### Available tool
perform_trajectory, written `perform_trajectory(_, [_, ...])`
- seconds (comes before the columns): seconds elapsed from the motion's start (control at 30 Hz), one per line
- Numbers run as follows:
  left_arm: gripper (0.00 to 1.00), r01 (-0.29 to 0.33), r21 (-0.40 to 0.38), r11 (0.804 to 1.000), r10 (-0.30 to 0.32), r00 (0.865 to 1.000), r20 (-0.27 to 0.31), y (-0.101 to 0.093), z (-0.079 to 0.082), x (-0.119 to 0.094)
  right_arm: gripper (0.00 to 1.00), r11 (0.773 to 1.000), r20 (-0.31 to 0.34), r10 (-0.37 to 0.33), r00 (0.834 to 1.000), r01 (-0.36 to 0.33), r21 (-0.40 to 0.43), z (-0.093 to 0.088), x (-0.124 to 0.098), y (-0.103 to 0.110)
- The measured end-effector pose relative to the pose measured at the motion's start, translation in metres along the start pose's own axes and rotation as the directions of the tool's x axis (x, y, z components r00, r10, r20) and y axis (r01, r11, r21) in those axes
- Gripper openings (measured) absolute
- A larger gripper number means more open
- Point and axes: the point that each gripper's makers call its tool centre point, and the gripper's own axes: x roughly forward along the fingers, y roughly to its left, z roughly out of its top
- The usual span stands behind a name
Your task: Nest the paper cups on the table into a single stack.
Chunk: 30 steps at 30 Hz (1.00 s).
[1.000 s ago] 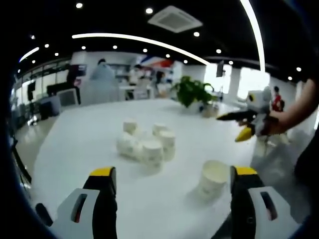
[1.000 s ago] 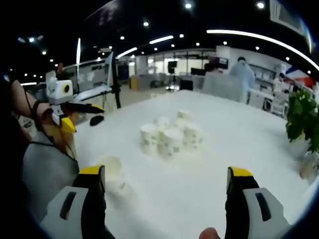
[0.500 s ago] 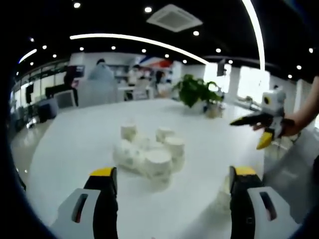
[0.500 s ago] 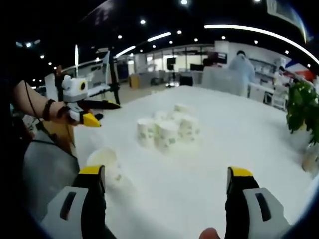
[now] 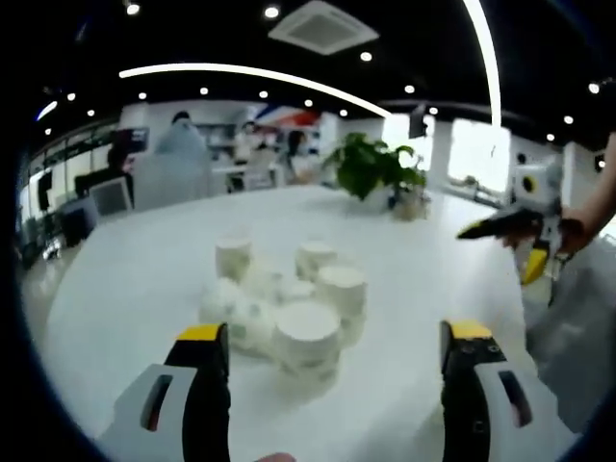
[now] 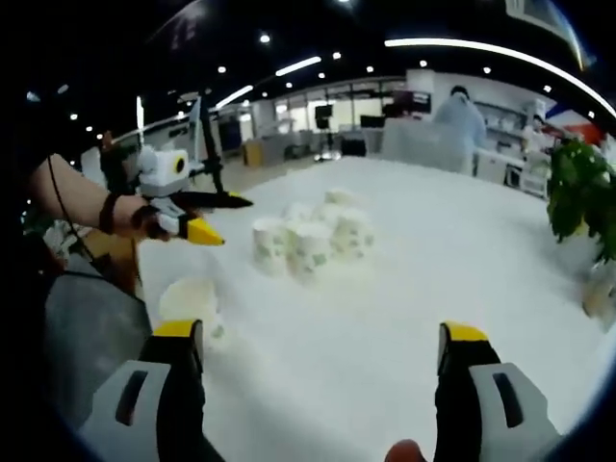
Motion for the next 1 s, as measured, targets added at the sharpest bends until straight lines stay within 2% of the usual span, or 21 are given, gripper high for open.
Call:
perform_trajectory(0.27, [0.82, 0.029, 0.034, 0.999, -0.028, 0.999, -0.025, 0.0, -0.006, 0.016, 1.0, 1.0, 0.001, -0.008, 1.0, 0.008, 0.018, -0.001, 0.0, -0.004])
perform_trajectory(0.6, [0.72, 0.06, 0.082, 0.995, -0.058, 0.998, -0.031, -0.001, -0.004, 0.031, 1.0, 0.999, -0.02, -0.019, 1.0, 0.02, 0.048, -0.013, -0.005, -0.009])
perform_trajectory(0.7, [0.68, 0.083, 0.062, 0.995, -0.081, 0.996, -0.034, -0.003, -0.005, 0.035, 0.99, 0.998, -0.02, -0.023, 1.0, 0.024, 0.056, -0.014, -0.006, -0.012])
perform_trajectory(1.0, [0.63, 0.093, 0.085, 0.992, -0.089, 0.995, -0.051, -0.001, -0.01, 0.04, 0.99, 0.996, -0.013, -0.035, 0.999, 0.035, 0.079, -0.014, -0.009, -0.02])
